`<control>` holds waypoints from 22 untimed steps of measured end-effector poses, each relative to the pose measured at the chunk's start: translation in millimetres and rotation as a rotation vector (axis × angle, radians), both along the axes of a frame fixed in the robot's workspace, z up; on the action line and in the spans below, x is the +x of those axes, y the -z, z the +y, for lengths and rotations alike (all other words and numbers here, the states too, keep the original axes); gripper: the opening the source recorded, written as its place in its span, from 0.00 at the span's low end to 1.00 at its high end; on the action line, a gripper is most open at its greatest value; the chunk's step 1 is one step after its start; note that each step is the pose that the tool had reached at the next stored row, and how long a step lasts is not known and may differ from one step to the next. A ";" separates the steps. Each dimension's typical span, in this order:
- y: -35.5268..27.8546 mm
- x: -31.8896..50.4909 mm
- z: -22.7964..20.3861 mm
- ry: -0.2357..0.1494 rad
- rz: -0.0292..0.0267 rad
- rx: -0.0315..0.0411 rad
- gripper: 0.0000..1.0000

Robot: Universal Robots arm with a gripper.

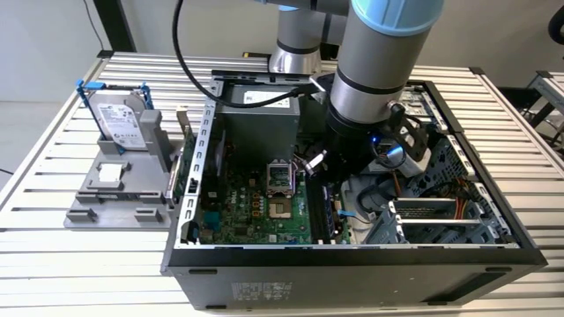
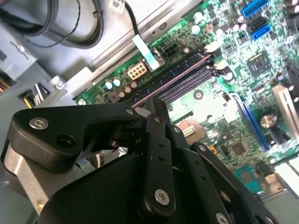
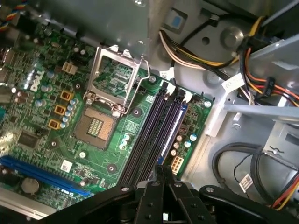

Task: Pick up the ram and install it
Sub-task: 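Insert the ram into the slot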

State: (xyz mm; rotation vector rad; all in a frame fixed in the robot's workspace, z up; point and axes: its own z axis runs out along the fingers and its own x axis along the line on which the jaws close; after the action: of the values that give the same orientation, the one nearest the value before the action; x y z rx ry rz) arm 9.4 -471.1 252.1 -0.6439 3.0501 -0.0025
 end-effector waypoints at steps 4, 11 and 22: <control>0.0 0.0 0.0 -0.061 0.0000 0.0000 0.00; 0.0 0.0 0.0 -0.179 0.0000 0.0001 0.00; 0.0 0.2 0.0 -0.349 0.0000 0.0002 0.00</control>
State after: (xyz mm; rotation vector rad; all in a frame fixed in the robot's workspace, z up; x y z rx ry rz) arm 9.6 -471.1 252.1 -1.1632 2.8922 0.0044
